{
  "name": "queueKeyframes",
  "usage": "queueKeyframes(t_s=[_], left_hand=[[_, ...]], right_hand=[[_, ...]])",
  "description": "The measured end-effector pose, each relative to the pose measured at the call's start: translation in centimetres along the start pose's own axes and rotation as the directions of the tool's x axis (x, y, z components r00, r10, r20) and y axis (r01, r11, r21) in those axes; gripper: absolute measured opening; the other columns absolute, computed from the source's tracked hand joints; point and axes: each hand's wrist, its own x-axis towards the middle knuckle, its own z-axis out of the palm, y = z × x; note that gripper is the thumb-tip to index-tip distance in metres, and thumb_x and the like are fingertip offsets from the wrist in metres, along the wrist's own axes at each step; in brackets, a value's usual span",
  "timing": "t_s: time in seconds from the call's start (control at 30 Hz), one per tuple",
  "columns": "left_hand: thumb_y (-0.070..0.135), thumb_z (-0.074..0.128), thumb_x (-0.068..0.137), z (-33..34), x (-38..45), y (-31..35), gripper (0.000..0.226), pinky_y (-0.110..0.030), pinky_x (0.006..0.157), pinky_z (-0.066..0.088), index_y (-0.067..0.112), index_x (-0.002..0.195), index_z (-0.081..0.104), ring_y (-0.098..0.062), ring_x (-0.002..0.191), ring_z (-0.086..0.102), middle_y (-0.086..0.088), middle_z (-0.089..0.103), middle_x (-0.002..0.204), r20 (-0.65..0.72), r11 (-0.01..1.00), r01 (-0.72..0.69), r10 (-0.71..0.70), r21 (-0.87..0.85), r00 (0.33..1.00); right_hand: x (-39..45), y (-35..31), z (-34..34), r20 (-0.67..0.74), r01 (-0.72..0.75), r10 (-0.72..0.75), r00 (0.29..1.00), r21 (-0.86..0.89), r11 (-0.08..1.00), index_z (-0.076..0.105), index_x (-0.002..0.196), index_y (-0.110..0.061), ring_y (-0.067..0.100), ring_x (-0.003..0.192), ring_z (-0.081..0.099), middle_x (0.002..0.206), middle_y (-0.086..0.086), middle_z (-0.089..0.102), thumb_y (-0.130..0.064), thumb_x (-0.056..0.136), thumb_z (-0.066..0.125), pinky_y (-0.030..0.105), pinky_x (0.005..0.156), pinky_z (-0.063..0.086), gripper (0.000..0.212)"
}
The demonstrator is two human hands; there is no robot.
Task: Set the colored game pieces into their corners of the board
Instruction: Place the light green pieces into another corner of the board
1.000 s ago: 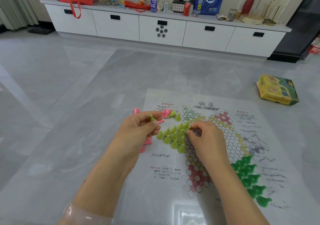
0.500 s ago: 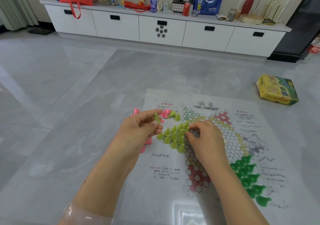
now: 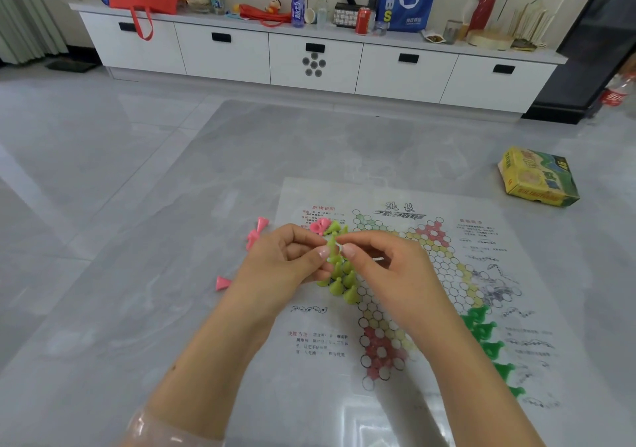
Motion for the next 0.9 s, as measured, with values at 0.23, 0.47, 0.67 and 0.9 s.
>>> queueKeyframes(t_s=[0.23, 0.47, 0.67, 0.9], left_hand=[[0.001, 0.06, 0.083, 0.2, -0.1, 0.0, 0.008, -0.007, 0.047, 0.044, 0.008, 0.08, 0.06, -0.003, 0.051, 0.062, -0.002, 0.065, 0.055, 0.018, 1.0, 0.003, -0.003, 0.001, 1.0], [0.001, 0.06, 0.083, 0.2, -0.1, 0.0, 0.016, -0.009, 0.048, 0.045, 0.012, 0.075, 0.052, -0.007, 0.053, 0.061, 0.0, 0.066, 0.056, 0.038, 0.999, 0.011, -0.012, 0.03, 0.999], [0.005, 0.059, 0.085, 0.4, -0.5, 0.0, 0.011, -0.009, 0.05, 0.046, 0.012, 0.079, 0.053, -0.005, 0.055, 0.064, -0.001, 0.069, 0.06, 0.004, 0.998, 0.019, -0.019, 0.053, 1.0], [0.011, 0.054, 0.089, 0.5, -0.4, 0.8, 0.015, -0.007, 0.047, 0.04, 0.021, 0.083, 0.063, 0.003, 0.052, 0.053, 0.007, 0.064, 0.079, -0.105, 0.954, -0.062, 0.097, 0.295, 0.99]], right_hand=[[-0.1, 0.0, 0.1, 0.012, 0.005, -0.006, 1.0, 0.076, 0.997, 0.065, 0.076, -0.04, 0.005, 0.071, 0.063, 0.081, -0.01, 0.068, -0.012, 0.08, 0.067, 0.018, 0.063, 0.053, 0.029], [-0.1, 0.3, 0.0, 0.01, 0.019, -0.02, 1.0, 0.063, 0.998, 0.064, 0.077, -0.037, 0.001, 0.07, 0.059, 0.082, -0.009, 0.064, -0.014, 0.079, 0.068, 0.015, 0.06, 0.049, 0.023], [-0.2, 0.0, -0.2, -0.005, 0.019, -0.019, 1.0, 0.067, 0.998, 0.064, 0.074, -0.032, 0.0, 0.065, 0.059, 0.074, -0.008, 0.064, -0.013, 0.079, 0.067, 0.012, 0.057, 0.047, 0.02], [0.2, 0.5, -2.4, -0.268, -0.051, 0.085, 0.96, 0.13, 0.99, 0.064, 0.083, -0.024, -0.005, 0.071, 0.058, 0.08, -0.011, 0.065, -0.019, 0.083, 0.063, 0.007, 0.066, 0.046, 0.005]])
